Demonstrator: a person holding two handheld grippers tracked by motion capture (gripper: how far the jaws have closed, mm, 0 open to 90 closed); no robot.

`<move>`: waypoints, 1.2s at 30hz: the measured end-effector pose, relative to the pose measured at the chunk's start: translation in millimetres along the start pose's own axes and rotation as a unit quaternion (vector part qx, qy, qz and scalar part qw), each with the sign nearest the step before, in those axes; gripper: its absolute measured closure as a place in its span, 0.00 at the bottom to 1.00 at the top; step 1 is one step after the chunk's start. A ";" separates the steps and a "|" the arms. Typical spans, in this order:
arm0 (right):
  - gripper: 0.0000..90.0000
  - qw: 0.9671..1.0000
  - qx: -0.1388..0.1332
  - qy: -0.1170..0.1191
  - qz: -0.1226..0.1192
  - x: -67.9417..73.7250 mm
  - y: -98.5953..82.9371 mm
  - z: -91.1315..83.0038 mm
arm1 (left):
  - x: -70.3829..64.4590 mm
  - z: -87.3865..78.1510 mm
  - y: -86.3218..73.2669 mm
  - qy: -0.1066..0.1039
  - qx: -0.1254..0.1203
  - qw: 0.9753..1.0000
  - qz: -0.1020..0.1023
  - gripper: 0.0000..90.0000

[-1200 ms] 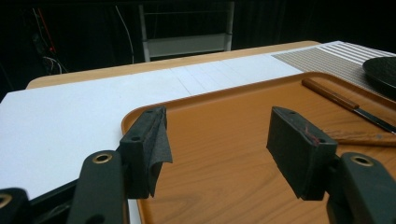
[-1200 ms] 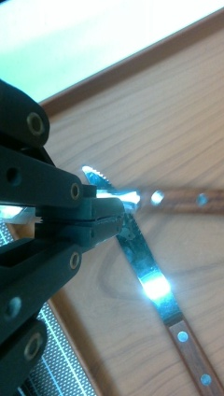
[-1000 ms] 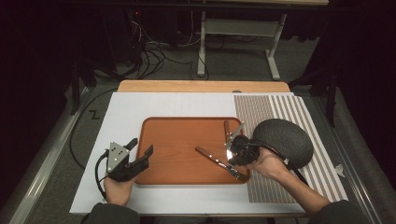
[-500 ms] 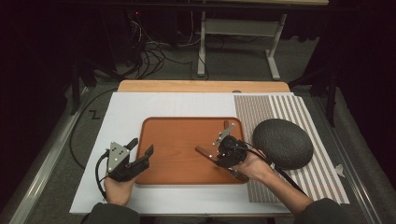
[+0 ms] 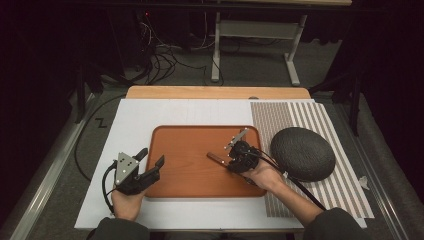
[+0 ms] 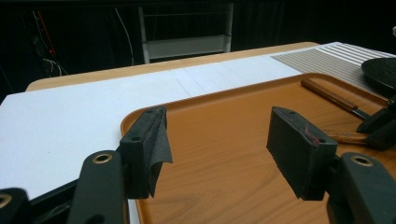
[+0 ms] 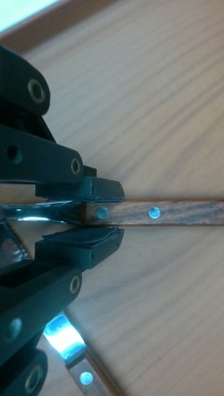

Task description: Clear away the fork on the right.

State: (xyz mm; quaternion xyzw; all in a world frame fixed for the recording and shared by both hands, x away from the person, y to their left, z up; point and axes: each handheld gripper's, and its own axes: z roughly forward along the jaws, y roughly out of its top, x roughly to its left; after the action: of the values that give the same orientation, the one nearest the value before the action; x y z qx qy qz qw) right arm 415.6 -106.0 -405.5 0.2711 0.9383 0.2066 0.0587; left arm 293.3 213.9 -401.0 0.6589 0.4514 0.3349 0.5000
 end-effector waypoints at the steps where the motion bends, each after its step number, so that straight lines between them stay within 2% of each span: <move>1: 0.84 1.000 -0.003 -0.003 0.003 -0.8 1.0 0.8 | -0.1 0.0 0.0 0.000 0.000 1.000 0.000 0.42; 3: 0.81 1.000 -0.010 -0.005 0.012 -3.4 2.7 2.5 | -0.1 -0.2 0.0 0.000 0.000 1.000 0.000 0.42; 5: 0.80 0.999 -0.021 -0.008 0.034 -11.1 4.2 4.2 | -0.1 -0.4 -0.1 0.001 -0.001 1.000 0.000 0.42; 6: 0.80 0.999 -0.021 -0.008 0.034 -11.1 4.2 4.2 | -0.1 -0.5 -0.1 0.001 0.000 1.000 0.000 0.42; 8: 0.80 0.998 -0.025 -0.015 0.054 -18.8 4.4 4.6 | -0.1 -0.6 -0.1 0.001 0.000 1.000 0.001 0.42; 12: 0.75 0.997 -0.032 -0.023 0.064 -29.1 4.5 5.4 | -0.1 -0.7 -0.2 0.002 0.000 1.000 0.001 0.42; 13: 0.74 0.996 -0.033 -0.027 0.079 -33.2 4.3 5.2 | -0.1 -0.7 -0.2 0.002 0.000 1.000 0.001 0.42; 15: 0.74 0.996 -0.035 -0.029 0.080 -35.3 4.3 5.4 | 0.0 -0.8 -0.2 0.002 0.000 1.000 0.001 0.42; 16: 0.74 0.994 -0.037 -0.036 0.093 -39.9 3.9 5.3 | 0.0 -0.8 -0.2 0.002 0.000 1.000 0.001 0.42; 18: 0.74 0.993 -0.038 -0.039 0.101 -42.1 3.7 5.2 | 0.0 -0.8 -0.2 0.002 0.000 1.000 0.001 0.42; 19: 0.70 0.991 -0.039 -0.042 0.119 -45.5 3.5 5.0 | -0.1 -0.9 -0.3 0.002 0.000 1.000 0.000 0.42; 21: 0.69 0.991 -0.039 -0.042 0.119 -45.8 3.3 4.8 | 0.0 -1.1 -0.3 0.002 -0.001 1.000 -0.001 0.42; 23: 0.68 0.993 -0.033 -0.043 0.104 -42.4 2.1 -1.3 | 0.5 -1.7 -0.4 0.002 -0.001 1.000 -0.002 0.42; 25: 0.71 0.995 -0.019 -0.043 0.090 -41.1 0.1 -7.4 | 0.6 -1.8 -0.4 0.002 -0.001 1.000 -0.001 0.42; 27: 0.74 0.996 -0.011 -0.037 0.087 -40.8 -1.3 -10.0 | 0.2 -1.9 -0.4 0.002 -0.001 1.000 -0.002 0.42; 30: 0.80 0.997 0.018 -0.028 0.069 -36.7 -6.2 -12.0 | -0.2 -1.7 -0.3 0.002 -0.001 1.000 0.000 0.42; 32: 0.81 0.998 0.022 -0.016 0.062 -32.6 -6.4 -12.2 | -0.4 -1.9 -0.3 0.002 -0.001 1.000 -0.001 0.42; 34: 0.81 0.997 0.025 -0.011 0.067 -30.0 -6.0 -11.8 | -0.4 -2.0 -0.3 0.003 -0.001 1.000 -0.001 0.42; 35: 0.81 0.998 0.027 0.007 0.056 -27.4 -5.8 -8.5 | 0.3 -2.4 -0.3 0.003 -0.002 1.000 -0.001 0.42; 36: 0.81 0.998 0.027 0.007 0.056 -27.4 -5.8 -8.5 | 0.3 -2.4 -0.3 0.003 -0.002 1.000 -0.001 0.42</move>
State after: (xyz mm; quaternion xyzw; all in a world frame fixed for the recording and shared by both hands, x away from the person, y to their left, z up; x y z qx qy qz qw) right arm 434.0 -128.0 -400.3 0.3228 0.9274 0.1858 0.0331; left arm 291.2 215.0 -400.7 0.6561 0.4531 0.3373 0.5005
